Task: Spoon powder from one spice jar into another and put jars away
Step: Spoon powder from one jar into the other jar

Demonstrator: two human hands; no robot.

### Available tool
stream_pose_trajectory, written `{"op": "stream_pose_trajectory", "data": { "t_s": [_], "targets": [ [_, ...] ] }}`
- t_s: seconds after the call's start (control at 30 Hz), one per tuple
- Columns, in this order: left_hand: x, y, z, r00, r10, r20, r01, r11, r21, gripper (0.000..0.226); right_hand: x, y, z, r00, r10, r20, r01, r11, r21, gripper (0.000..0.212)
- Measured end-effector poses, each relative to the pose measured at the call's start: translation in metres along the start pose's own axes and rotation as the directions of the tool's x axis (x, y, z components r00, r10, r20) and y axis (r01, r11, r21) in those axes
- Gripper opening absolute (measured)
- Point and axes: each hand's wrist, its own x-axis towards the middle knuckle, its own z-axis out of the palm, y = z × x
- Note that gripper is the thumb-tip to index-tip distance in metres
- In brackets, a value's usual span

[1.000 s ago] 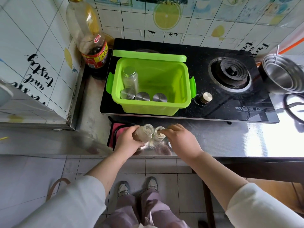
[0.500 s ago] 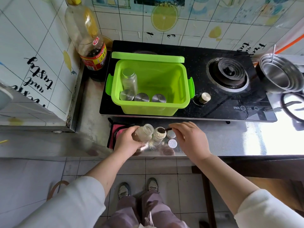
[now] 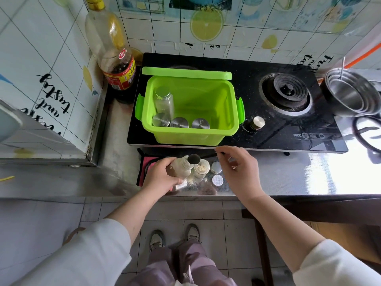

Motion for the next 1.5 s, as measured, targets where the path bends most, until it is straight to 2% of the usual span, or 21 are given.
{"op": "stream_pose_trajectory", "data": {
  "t_s": [0.1,0.2,0.3,0.4,0.47,0.53,0.67,0.77,1.03,1.5],
  "targets": [
    [-0.001,0.002,-0.001,0.999,0.032,0.021,-0.033,0.999,0.024,0.067,-0.001,-0.002,0.004,0.976,-0.196,0.092,0.21,0.962,-0.176,0.019],
    [-0.002,0.005,-0.002,0.998,0.047,0.033,-0.047,0.999,0.007,0.065,-0.001,0.0,0.011,0.906,-0.372,0.202,0.419,0.859,-0.294,0.023],
    [-0.002,0.007,-0.002,0.997,0.074,0.034,-0.075,0.997,0.035,0.066,-0.002,-0.003,0.018,0.888,-0.387,0.248,0.452,0.835,-0.314,0.028],
    [-0.003,0.01,-0.004,0.994,0.103,0.033,-0.105,0.992,0.064,0.067,-0.001,-0.006,0.023,0.939,-0.221,0.264,0.298,0.907,-0.299,0.023],
    [-0.004,0.011,-0.004,0.991,0.129,0.04,-0.131,0.989,0.071,0.067,0.002,-0.01,0.023,0.959,-0.023,0.284,0.1,0.961,-0.259,0.018],
    [-0.005,0.011,-0.003,0.989,0.142,0.045,-0.145,0.987,0.068,0.067,0.006,-0.011,0.022,0.94,0.18,0.291,-0.123,0.972,-0.202,0.016],
    [-0.004,0.009,-0.002,0.989,0.143,0.034,-0.144,0.989,0.043,0.066,0.01,-0.01,0.021,0.86,0.419,0.292,-0.442,0.897,0.016,0.025],
    [-0.005,0.009,-0.002,0.989,0.148,0.033,-0.149,0.988,0.04,0.065,0.009,-0.012,0.019,0.809,0.501,0.308,-0.563,0.81,0.163,0.027],
    [-0.007,0.01,-0.002,0.989,0.142,0.031,-0.143,0.989,0.042,0.066,0.008,-0.016,0.015,0.715,0.6,0.36,-0.699,0.604,0.383,0.017],
    [-0.006,0.006,-0.001,0.991,0.117,0.06,-0.115,0.993,-0.035,0.067,0.007,-0.017,0.005,0.74,0.55,0.387,-0.667,0.526,0.527,0.017]
  ]
}}
